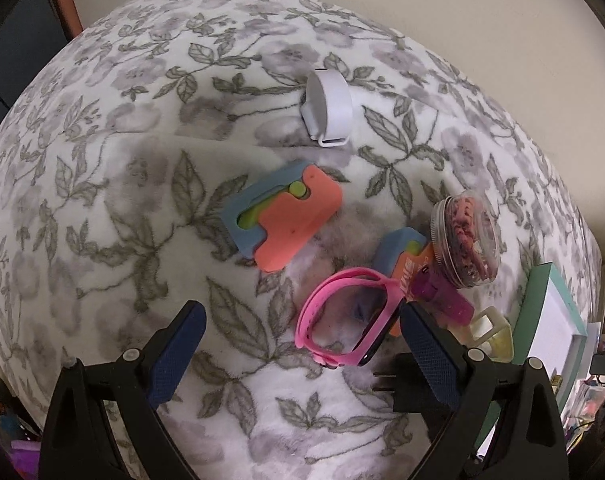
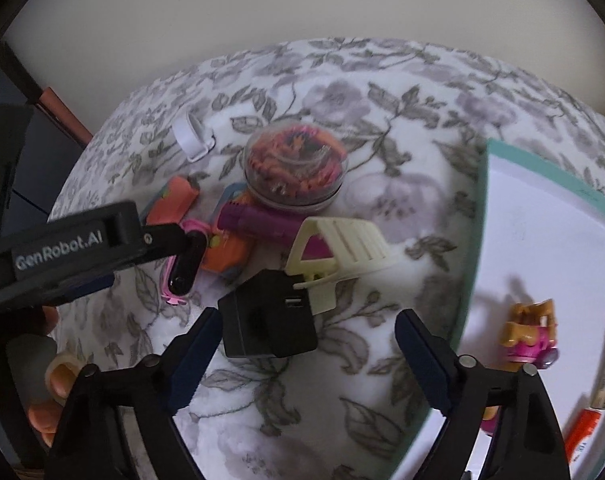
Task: Organize rigid objects
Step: 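Grasp the black plug with the right tool while the left grasps the pink watch band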
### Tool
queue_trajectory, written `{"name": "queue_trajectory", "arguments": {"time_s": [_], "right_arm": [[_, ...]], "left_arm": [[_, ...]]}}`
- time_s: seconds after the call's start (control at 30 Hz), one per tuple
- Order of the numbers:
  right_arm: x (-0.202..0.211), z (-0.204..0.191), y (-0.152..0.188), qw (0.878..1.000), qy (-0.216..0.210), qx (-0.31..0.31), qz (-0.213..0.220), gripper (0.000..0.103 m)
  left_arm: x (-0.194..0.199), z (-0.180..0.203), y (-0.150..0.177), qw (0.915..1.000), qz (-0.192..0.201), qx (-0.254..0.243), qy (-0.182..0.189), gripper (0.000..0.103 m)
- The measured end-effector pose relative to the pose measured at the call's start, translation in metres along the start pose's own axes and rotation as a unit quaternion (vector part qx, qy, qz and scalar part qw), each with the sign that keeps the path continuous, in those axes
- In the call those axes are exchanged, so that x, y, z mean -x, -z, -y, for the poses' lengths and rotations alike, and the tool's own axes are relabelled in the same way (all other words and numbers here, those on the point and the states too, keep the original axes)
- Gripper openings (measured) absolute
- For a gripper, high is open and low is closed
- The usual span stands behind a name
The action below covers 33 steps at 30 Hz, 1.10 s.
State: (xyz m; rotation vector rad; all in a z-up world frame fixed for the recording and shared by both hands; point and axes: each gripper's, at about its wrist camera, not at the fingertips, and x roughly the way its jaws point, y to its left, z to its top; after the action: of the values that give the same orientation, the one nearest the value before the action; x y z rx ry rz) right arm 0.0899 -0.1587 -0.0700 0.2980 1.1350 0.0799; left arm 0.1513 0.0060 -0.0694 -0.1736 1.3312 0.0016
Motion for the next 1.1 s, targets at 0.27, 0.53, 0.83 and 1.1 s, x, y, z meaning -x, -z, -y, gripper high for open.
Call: {"name": "queue_trajectory", "arguments": {"time_s": [0.27, 0.53, 0.83, 1.1], "right_arm": [[-0.016, -0.008, 0.006, 1.0, 0.001, 0.01, -0.003, 0.088], [-0.017, -0.015, 0.006, 1.0, 0.008, 0.021, 0.001, 0.081], [-0.013, -0.019, 0.005, 0.999, -0.021, 0.028, -0.001, 0.058], [-0.009, -0.016, 0.004, 0.999, -0.025, 0.02, 0.0, 0.058]], "left_arm": [[-0.015, 0.008, 0.003, 0.9998, -0.014, -0.013, -0.007, 0.098], [-0.02, 0.008, 0.002, 0.9998, -0.017, -0.013, -0.003, 0.093], [-0.013, 0.022, -0.002, 0.9991, -0.01, -0.029, 0.028, 0.055], [-0.009, 0.036, -0.005, 0.998, -0.01, -0.044, 0.044, 0.031]]}}
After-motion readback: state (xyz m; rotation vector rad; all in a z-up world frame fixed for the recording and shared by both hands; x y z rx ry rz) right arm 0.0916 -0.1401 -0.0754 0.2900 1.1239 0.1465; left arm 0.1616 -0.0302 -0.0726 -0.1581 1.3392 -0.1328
